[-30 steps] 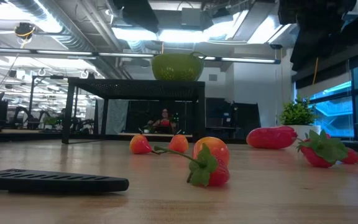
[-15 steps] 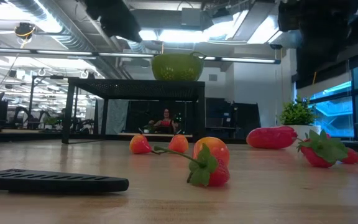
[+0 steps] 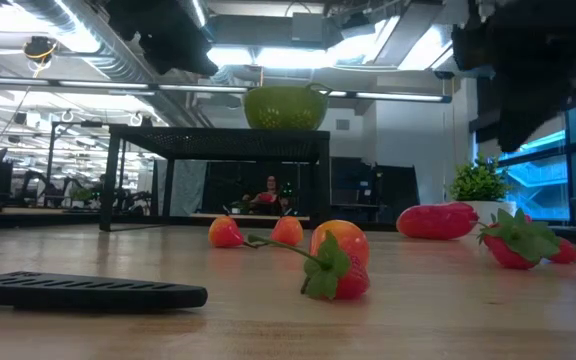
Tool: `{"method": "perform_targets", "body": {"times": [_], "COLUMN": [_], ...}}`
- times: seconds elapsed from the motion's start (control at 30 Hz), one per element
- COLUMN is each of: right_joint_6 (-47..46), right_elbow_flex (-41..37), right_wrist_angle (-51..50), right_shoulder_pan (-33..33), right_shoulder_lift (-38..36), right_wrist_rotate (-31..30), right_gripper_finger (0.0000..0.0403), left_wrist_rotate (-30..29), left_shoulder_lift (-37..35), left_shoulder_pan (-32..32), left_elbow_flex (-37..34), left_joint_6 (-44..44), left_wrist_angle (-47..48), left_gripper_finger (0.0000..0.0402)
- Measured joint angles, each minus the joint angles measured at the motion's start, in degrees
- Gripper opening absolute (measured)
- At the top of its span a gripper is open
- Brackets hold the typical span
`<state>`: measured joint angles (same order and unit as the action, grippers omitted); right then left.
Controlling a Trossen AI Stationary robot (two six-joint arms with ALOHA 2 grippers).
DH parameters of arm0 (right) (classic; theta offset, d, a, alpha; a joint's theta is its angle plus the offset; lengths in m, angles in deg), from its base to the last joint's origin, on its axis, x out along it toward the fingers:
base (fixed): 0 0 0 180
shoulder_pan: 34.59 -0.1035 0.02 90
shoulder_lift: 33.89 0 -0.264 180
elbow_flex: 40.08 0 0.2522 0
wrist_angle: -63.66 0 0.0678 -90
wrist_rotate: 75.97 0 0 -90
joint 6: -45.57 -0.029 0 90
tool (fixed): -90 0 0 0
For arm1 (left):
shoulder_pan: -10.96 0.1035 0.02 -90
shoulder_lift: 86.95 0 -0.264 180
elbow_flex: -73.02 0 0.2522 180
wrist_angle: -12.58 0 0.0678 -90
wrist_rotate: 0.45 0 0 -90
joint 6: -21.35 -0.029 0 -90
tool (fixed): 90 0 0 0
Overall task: Pick & Place Fruit
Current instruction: Put the strawberry into the green strainer bowl on the shelf
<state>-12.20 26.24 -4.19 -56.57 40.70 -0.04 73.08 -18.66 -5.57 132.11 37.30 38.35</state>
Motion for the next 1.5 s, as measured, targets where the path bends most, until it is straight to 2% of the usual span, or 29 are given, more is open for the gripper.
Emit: {"method": "perform_targets", "body": {"times": [0.17,0.43,0.73,1.13,1.33,1.5], "right_joint_6": [-7.1,-16.1,-14.0,-11.0,-10.7,-10.6], "right_elbow_flex": [0.0,0.0,0.0,0.0,-0.1,-4.4], "right_wrist_angle": [-2.7,-5.2,-3.8,-1.7,-1.1,5.4], "right_shoulder_pan": [0.0,0.0,3.1,8.2,8.4,8.4], "right_shoulder_lift": [3.0,9.3,15.0,15.4,15.4,15.4], "right_wrist_rotate": [0.0,-2.0,-3.4,-3.3,-3.5,-2.6], "right_gripper_finger": [0.0174,0.0206,0.0228,0.0217,0.0226,0.0231], "left_wrist_rotate": [-2.1,-2.1,-5.0,-11.9,-13.3,-14.6], "left_shoulder_lift": [0.0,0.0,0.0,0.0,0.0,0.0], "left_shoulder_pan": [-1.9,-3.6,-6.8,-11.8,-12.4,-12.4], "left_elbow_flex": [-1.3,-1.3,-1.3,-1.3,-1.3,-1.3], "left_joint_6": [0.0,0.0,2.2,8.2,12.1,13.4], "left_wrist_angle": [-2.0,-2.3,-2.3,-1.2,3.3,5.5], "left_gripper_finger": [0.0189,0.0189,0.0189,0.0189,0.0189,0.0189]}}
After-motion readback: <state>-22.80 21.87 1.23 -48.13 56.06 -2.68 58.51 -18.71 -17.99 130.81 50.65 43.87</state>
